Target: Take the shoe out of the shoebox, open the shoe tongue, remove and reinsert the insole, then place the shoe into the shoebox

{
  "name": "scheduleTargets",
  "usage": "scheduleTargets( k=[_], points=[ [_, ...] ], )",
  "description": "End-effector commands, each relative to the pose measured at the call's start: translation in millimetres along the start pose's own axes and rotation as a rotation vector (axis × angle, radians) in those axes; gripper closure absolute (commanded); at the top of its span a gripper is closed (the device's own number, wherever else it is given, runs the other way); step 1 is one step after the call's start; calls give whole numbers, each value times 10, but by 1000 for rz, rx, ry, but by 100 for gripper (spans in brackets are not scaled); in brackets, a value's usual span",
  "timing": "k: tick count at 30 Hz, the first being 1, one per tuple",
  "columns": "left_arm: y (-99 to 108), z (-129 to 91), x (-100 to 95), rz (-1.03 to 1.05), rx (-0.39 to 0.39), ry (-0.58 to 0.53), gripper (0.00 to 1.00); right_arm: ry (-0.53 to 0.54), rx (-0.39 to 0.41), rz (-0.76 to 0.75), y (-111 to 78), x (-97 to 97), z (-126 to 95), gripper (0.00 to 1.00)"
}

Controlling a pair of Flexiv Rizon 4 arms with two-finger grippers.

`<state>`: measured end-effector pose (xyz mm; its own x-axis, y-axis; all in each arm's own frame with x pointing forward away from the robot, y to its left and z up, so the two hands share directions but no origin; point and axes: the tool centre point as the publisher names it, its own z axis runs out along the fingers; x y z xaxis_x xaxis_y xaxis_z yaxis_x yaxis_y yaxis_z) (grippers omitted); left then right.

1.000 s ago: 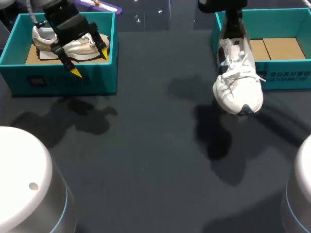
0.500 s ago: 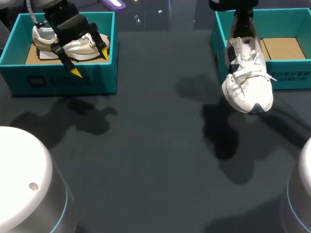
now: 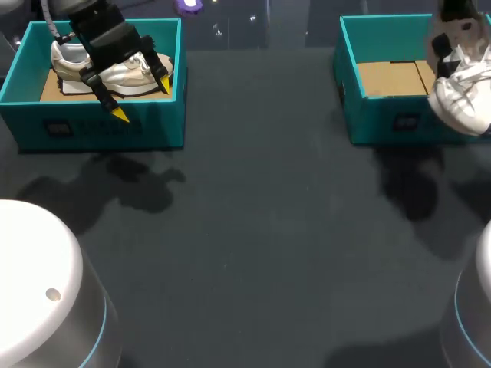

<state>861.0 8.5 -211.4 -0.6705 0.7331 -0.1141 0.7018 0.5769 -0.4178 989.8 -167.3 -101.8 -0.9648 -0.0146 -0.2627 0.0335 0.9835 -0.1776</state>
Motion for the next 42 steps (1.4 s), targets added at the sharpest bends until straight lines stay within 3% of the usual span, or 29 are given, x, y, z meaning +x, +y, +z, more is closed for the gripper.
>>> scheduleTargets(
  k=[1,4,19,26,32,38,42],
  points=[
    [-2,0,7,1,-2,0,0,12,-48,-2,-381,-221,127,100],
    [-2,0,7,1,-2,0,0,6,-64,-9,-479,-396,201,100],
    [-2,0,7,1,-2,0,0,6,-64,-9,-479,-396,201,100],
    [-2,0,7,1,-2,0,0,-18,-82,-59,-645,-781,305,100],
    [-2,0,7,1,-2,0,0,-14,-126,-48,-785,-941,442,100],
    [-2,0,7,1,-2,0,0,-6,-78,184,-887,-961,514,100],
    [-2,0,7,1,-2,0,0,42,-44,339,-1055,-921,615,100]
  ],
)
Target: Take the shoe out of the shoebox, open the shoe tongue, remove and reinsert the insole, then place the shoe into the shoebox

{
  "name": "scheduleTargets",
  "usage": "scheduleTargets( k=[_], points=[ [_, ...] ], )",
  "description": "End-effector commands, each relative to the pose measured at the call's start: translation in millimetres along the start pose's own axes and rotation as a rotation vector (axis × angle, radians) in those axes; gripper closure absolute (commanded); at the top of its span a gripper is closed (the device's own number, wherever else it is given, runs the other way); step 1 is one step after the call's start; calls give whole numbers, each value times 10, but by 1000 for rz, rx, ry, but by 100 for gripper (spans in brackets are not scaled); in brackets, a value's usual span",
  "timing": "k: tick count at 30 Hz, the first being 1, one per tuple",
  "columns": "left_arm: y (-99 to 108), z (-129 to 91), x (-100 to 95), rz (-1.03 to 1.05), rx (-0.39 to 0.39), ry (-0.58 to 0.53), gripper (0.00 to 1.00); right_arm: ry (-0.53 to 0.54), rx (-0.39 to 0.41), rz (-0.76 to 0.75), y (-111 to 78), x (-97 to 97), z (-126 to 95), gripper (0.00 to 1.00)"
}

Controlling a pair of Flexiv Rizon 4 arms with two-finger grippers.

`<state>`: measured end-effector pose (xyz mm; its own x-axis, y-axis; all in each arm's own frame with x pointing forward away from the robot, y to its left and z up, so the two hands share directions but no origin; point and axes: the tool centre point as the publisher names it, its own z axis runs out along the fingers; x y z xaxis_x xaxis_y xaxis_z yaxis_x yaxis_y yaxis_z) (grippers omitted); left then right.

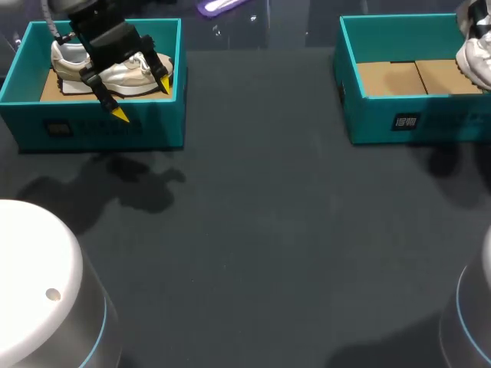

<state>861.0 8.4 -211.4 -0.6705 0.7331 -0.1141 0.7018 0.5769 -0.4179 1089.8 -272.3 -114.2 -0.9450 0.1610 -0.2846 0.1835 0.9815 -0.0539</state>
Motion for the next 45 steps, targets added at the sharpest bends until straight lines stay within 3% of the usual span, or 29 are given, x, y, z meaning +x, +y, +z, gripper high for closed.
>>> scheduleTargets(
  k=[1,10,24,25,34,36,40,45],
  points=[
    [-1,0,8,1,-2,0,0,41,28,202,-133,-29,53,100],
    [-1,0,8,1,-2,0,0,2,-66,444,-438,-133,16,100],
    [-1,0,8,1,-2,0,0,2,-66,444,-438,-133,16,100],
    [-1,0,8,1,-2,0,0,5,-69,516,-469,-154,33,100],
    [-1,0,8,1,-2,0,0,-32,-16,956,-679,-91,168,100],
    [-1,0,8,1,-2,0,0,-58,21,1031,-709,-54,187,100],
    [-1,0,8,1,-2,0,0,-107,195,1209,-772,58,235,100],
    [-1,0,8,1,-2,0,0,-107,195,1209,-772,58,235,100]
  ],
)
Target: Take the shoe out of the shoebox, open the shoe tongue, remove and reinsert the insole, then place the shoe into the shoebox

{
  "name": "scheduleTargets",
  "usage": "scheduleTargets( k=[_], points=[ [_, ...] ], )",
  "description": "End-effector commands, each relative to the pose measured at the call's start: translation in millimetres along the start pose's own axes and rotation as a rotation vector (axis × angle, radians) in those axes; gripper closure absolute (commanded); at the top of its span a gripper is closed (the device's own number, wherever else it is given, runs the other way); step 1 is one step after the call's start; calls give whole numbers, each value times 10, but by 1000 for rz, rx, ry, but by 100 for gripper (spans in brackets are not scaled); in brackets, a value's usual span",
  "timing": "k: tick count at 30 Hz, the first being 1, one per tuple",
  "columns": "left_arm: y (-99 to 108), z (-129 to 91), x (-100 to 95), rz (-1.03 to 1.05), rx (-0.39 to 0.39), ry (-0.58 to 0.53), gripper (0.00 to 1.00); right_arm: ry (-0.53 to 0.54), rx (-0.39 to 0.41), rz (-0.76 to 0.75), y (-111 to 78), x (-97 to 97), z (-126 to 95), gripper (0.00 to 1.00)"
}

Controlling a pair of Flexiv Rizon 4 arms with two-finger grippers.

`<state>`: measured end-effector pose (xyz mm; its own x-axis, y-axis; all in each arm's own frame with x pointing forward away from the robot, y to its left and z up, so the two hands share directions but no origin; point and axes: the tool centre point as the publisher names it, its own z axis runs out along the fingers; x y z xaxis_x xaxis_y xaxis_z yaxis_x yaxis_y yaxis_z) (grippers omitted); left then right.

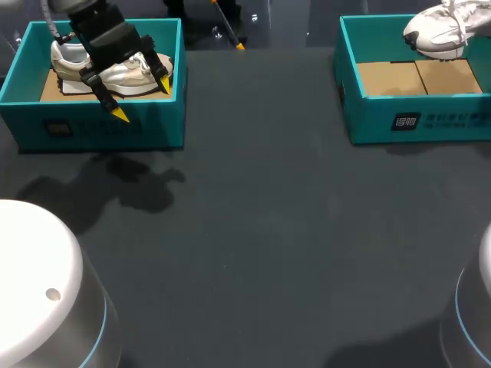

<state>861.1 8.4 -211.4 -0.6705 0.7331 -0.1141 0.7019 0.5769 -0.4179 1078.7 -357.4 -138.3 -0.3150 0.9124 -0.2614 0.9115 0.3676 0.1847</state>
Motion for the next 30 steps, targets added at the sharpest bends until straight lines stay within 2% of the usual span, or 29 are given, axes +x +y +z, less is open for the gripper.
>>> scheduleTargets(
  k=[1,10,20,30],
  points=[
    [-1,0,8,1,-2,0,0,-105,85,186,16,67,-58,100],
    [-1,0,8,1,-2,0,0,-105,85,186,16,67,-58,100],
    [-1,0,8,1,-2,0,0,-150,11,244,-193,288,76,100],
    [-1,0,8,1,-2,0,0,-185,21,277,-307,383,152,100]
  ],
)
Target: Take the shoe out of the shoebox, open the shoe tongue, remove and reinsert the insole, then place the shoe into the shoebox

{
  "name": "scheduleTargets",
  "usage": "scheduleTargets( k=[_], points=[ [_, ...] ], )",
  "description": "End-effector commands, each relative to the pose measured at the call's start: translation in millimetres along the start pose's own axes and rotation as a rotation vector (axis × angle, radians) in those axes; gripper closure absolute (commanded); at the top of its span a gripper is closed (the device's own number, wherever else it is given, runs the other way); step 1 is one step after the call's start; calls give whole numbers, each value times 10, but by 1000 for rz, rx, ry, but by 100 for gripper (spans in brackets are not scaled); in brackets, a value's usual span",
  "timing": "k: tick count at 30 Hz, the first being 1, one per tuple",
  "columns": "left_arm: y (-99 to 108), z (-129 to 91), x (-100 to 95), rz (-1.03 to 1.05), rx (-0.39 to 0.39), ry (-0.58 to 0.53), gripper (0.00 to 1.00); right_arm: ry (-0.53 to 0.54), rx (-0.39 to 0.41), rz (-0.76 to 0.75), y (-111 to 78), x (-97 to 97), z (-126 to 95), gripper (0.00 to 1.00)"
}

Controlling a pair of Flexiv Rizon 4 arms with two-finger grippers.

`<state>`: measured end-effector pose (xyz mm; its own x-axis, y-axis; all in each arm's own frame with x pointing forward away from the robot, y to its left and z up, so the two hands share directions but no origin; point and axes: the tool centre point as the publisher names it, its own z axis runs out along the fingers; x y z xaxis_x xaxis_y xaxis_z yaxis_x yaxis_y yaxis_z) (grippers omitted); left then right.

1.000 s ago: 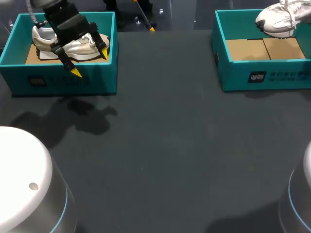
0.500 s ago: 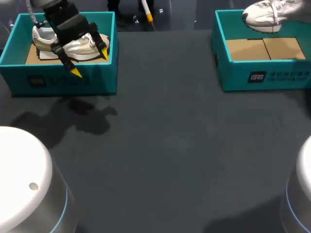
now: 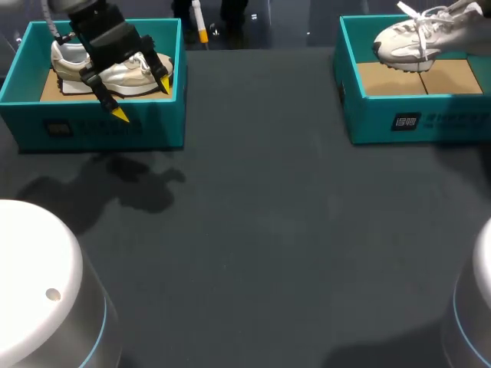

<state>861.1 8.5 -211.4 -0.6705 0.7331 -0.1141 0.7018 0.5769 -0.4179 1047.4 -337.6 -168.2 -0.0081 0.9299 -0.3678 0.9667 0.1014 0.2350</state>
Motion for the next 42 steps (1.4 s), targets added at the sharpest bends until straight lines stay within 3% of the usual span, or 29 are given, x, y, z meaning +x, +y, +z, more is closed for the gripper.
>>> scheduleTargets(
  k=[1,16,30,42],
  points=[
    [-2,0,8,1,-2,0,0,-5,-19,4,-45,12,-15,100],
    [-2,0,8,1,-2,0,0,-8,-20,19,-31,35,17,100],
    [-2,0,8,1,-2,0,0,-9,-8,59,34,164,415,100],
    [-2,0,8,1,-2,0,0,9,15,65,-105,223,659,100]
  ],
)
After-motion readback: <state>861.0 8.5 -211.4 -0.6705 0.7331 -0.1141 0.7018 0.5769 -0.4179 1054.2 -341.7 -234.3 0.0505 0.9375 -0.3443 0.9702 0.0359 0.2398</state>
